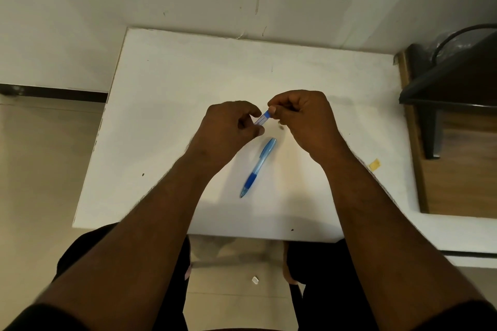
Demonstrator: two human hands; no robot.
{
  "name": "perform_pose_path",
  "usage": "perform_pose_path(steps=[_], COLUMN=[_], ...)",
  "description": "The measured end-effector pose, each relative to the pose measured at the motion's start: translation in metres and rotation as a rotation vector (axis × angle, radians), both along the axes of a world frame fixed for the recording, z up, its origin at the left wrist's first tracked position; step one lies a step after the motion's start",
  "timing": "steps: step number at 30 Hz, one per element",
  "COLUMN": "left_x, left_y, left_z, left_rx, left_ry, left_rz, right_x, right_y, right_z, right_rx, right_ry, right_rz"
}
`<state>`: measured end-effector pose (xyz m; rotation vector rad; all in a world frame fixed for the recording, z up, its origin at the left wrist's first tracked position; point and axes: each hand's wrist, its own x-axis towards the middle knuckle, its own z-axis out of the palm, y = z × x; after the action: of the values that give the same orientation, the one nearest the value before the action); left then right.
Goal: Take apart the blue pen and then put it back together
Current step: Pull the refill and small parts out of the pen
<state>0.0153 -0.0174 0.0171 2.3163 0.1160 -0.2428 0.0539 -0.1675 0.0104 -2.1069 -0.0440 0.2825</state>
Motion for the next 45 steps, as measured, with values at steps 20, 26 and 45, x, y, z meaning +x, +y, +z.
perform_pose_path(steps=[20,26,45], left_x=[0.001,0.003,0.005], left_y=[0.015,0.018,0.027], left_z=[0.005,0.002,-0.001], left_rx=[-0.548,-0.605,-0.513], left_ry=[0.313,0.311,0.070], left_rz=[0.127,0.241,0.467], right_x=[-0.001,0.004,-0.007], right_y=[0.002,-0.006,0.038], right_z=[0.011,0.013,-0.033], right_rx=[0.279,0.329,-0.528], right_ry=[0.173,0.148,-0.161], right_rz=[-0.077,-0.239,0.316])
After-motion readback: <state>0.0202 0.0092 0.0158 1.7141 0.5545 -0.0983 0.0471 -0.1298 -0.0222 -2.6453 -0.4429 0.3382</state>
